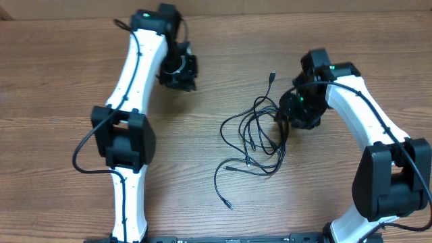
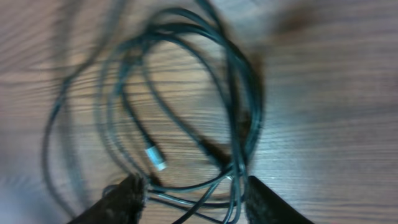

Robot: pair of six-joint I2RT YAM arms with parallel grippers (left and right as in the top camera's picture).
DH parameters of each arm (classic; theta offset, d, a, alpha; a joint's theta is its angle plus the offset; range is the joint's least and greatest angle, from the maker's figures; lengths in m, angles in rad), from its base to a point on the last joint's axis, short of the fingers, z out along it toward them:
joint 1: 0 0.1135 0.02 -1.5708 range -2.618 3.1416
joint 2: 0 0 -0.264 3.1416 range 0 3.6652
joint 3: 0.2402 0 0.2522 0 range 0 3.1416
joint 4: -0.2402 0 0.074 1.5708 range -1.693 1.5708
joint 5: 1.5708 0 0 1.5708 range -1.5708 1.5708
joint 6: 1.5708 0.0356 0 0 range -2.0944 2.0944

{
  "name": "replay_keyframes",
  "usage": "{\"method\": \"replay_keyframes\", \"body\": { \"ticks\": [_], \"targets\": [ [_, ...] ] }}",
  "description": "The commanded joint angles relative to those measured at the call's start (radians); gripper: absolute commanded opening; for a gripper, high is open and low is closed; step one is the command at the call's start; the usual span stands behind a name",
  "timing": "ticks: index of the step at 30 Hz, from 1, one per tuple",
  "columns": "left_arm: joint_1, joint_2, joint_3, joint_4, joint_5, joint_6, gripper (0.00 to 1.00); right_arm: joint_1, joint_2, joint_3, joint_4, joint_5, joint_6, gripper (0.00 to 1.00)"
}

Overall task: Untangle cables
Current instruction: 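Bring the left gripper back down to grasp loops beside the right gripper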

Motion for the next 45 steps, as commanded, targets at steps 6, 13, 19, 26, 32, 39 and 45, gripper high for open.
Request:
{"method": "replay_keyframes", "body": {
  "ticks": [6,13,19,26,32,39,45],
  "targets": [
    [-0.169,0.003,-0.007,0.089,0.095,-0.029,0.16,-0.001,-0.012,-0.181,0.136,0.185,0.134,0.43],
    [-0.299,0.009,-0.013,0.183,0.092,-0.134,0.11,-0.001,-0.012,-0.242,0.237,0.186,0.176,0.31],
    [-0.373,0.010,-0.061,0.232,0.040,-0.173,0.11,-0.001,-0.012,-0.288,0.262,0.154,0.272,0.13],
    [-0.362,0.010,-0.104,0.145,-0.127,-0.104,0.10,0.007,-0.012,-0.324,0.262,-0.117,0.274,0.04],
    [-0.243,0.010,-0.098,0.031,-0.131,-0.045,0.04,0.035,-0.012,-0.323,0.340,-0.304,0.204,0.04],
    [-0.102,-0.016,0.015,-0.055,-0.077,-0.018,0.04,0.037,-0.024,-0.222,0.295,-0.327,0.079,0.04],
    [-0.095,-0.036,0.061,-0.042,0.057,0.010,0.04,0.006,-0.031,-0.095,0.163,-0.221,0.031,0.04]
  ]
}}
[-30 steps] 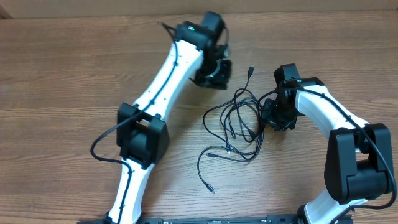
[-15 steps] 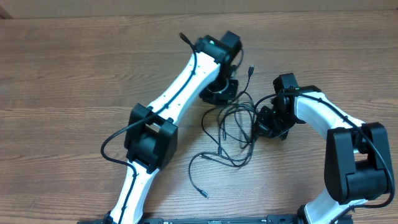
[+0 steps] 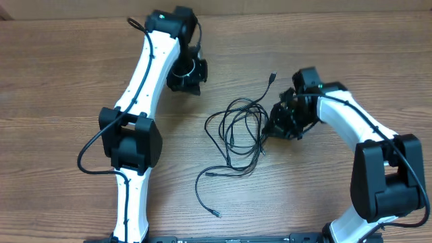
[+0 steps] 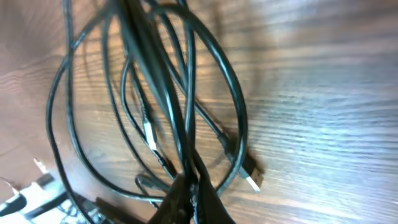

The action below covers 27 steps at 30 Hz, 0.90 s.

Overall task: Untangle cables
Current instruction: 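Bring the left gripper back down to grasp loops beside the right gripper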

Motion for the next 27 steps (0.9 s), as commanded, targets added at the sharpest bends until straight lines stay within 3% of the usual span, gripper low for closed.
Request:
{"method": "replay_keyframes", "body": {
  "ticks": [1,8,10,12,14,17,20,27],
  "targets": [
    [-0.040,-0.029,0.029,0.008,0.089,0.036,0.04,-0.027,-0.030,0.074,-0.039,0.039,-0.079,0.04],
    [-0.127,-0.027,0.029,0.071,0.079,0.036,0.08,-0.042,-0.030,0.077,-0.034,0.168,-0.077,0.04],
    [-0.154,-0.027,0.029,0.109,0.079,0.035,0.10,-0.042,-0.029,0.070,-0.031,0.190,-0.062,0.23],
    [-0.177,-0.025,0.029,0.144,0.079,0.022,0.13,-0.042,-0.028,0.062,-0.027,0.192,-0.044,0.28],
    [-0.199,-0.019,0.029,0.176,0.079,-0.003,0.15,-0.042,-0.026,0.052,-0.016,0.238,0.008,0.28],
    [-0.232,-0.009,0.023,0.214,0.079,-0.057,0.15,-0.042,-0.026,0.031,0.023,0.289,0.103,0.15],
    [-0.260,0.015,0.023,0.216,0.089,-0.119,0.18,-0.041,-0.026,0.001,0.076,0.253,0.119,0.14],
    [-0.310,0.072,0.019,0.194,0.087,-0.098,0.19,-0.040,-0.026,-0.038,0.097,0.234,0.117,0.13]
  ]
}}
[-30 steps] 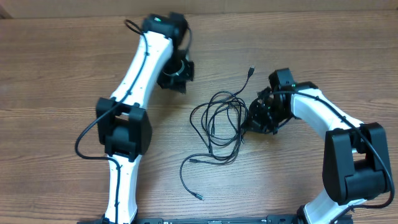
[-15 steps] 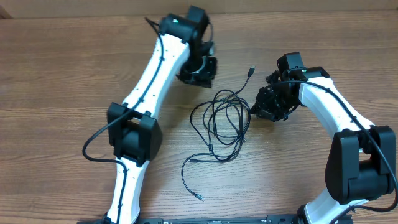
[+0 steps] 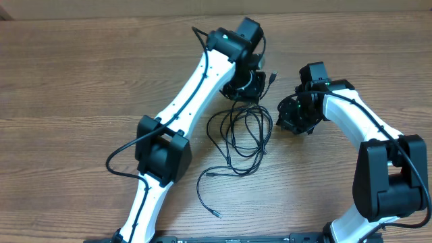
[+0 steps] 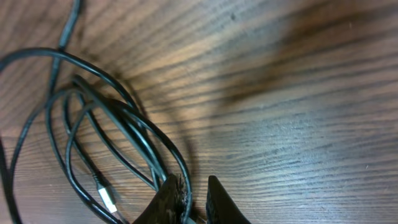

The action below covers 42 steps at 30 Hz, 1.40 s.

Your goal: Untangle cables

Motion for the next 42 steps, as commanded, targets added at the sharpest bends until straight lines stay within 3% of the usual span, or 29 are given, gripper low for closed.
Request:
{"method": "replay_keyframes", "body": {
  "ticks": [1,5,11,16,25,29,42],
  "targets": [
    [-0.021,0.059,0.011,-0.005,0.012,-0.020,0.19,-0.001,-0.024,-0.017,0.011,-0.006,0.016,0.13],
    [-0.027,0.106,0.011,-0.008,0.029,-0.019,0.20,-0.001,-0.024,-0.030,0.022,-0.009,0.016,0.12],
    [-0.010,0.163,0.011,0.066,0.198,-0.026,0.24,-0.001,-0.024,-0.061,0.077,-0.072,0.016,0.13],
    [-0.005,0.164,0.011,0.098,0.190,-0.055,0.38,-0.001,-0.024,-0.061,0.077,-0.074,0.016,0.13],
    [-0.027,0.204,0.010,0.113,0.116,-0.230,0.26,-0.001,-0.024,-0.062,0.077,-0.073,0.016,0.13],
    [-0.028,0.221,0.010,0.164,0.111,-0.249,0.32,-0.001,-0.024,-0.062,0.077,-0.073,0.016,0.13],
    [-0.050,0.221,0.010,0.183,0.023,-0.313,0.32,-0.001,-0.024,-0.061,0.076,-0.073,0.016,0.13]
  ]
}}
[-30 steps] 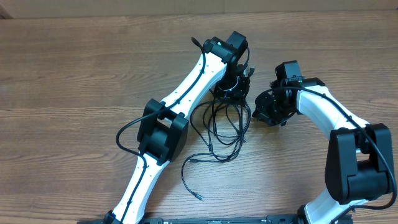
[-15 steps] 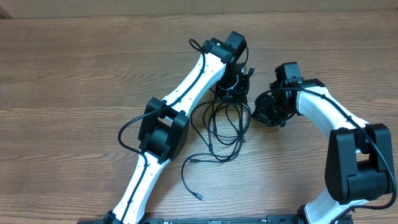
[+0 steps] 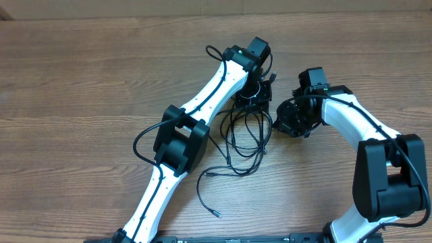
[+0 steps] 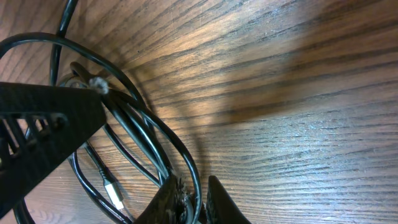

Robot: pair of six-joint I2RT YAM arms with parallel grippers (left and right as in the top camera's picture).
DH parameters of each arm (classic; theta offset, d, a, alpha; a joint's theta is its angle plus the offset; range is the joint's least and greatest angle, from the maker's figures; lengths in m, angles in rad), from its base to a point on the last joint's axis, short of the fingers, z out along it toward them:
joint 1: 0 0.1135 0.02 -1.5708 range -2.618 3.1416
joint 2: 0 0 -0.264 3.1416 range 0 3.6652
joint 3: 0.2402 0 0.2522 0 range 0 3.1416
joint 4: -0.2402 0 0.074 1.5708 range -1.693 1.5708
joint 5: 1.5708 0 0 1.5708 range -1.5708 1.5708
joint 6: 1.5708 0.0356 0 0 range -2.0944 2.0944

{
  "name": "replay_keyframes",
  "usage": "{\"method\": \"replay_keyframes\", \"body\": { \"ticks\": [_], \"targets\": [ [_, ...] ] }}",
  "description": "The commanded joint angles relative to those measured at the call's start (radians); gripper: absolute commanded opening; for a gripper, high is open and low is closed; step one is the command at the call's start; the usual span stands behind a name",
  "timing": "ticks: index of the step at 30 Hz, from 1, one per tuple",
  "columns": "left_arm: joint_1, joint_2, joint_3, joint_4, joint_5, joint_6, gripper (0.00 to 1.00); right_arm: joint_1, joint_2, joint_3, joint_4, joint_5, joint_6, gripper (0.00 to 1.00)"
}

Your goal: Untangle cables

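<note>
A tangle of thin black cables (image 3: 236, 138) lies mid-table, with one tail ending in a plug near the front (image 3: 216, 213). My right gripper (image 3: 279, 125) sits at the tangle's right edge. In the right wrist view, the right gripper (image 4: 194, 184) is shut on a black cable strand (image 4: 152, 140), and a white-tipped plug (image 4: 115, 196) lies beside it. My left gripper (image 3: 256, 92) hangs over the top of the tangle. One of its black fingers (image 4: 43, 134) shows among the loops; its jaws are hidden.
Brown wooden table (image 3: 67, 101) all round. The left arm (image 3: 209, 94) stretches diagonally across the middle from the front. The right arm (image 3: 358, 128) curves in from the right edge. A cable end (image 3: 273, 73) lies just behind the left gripper.
The left gripper has come down a little onto the top of the tangle, and its finger now shows among the loops in the right wrist view. The right gripper still grips the same strand.
First the right gripper stood open around strands at the tangle's right side, with the left arm far off at the back left. Then the right gripper was shut on strands and the tangle lay further left. Later the left gripper was at the tangle's top, where it is now.
</note>
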Motion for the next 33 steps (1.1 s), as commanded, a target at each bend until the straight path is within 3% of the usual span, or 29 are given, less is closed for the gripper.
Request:
{"method": "replay_keyframes", "body": {
  "ticks": [1,6,9,14,19,21,25,33],
  "targets": [
    [-0.028,0.013,0.010,0.009,-0.047,-0.024,0.35,-0.001,-0.024,-0.005,0.002,-0.005,0.006,0.13],
    [-0.044,0.013,0.010,0.041,-0.075,-0.045,0.34,-0.001,-0.024,-0.005,0.003,-0.005,0.006,0.13],
    [-0.051,0.013,0.010,0.032,-0.100,-0.071,0.19,-0.001,-0.024,-0.005,0.002,-0.005,0.006,0.13],
    [-0.051,0.013,0.010,0.009,-0.117,-0.067,0.04,-0.001,-0.024,-0.005,0.006,-0.005,0.006,0.13],
    [-0.049,0.013,0.010,0.003,-0.117,-0.039,0.04,-0.001,-0.024,-0.005,0.021,0.010,0.006,0.16],
    [-0.049,0.013,0.010,0.003,-0.117,-0.040,0.13,-0.001,-0.024,-0.005,0.022,0.010,0.006,0.17],
    [-0.053,0.013,0.010,0.007,-0.117,-0.040,0.21,-0.001,-0.024,-0.005,0.022,0.011,0.006,0.17],
    [-0.057,0.013,0.010,0.015,-0.143,-0.041,0.23,-0.001,-0.024,-0.005,0.018,0.011,0.006,0.17]
  ]
}}
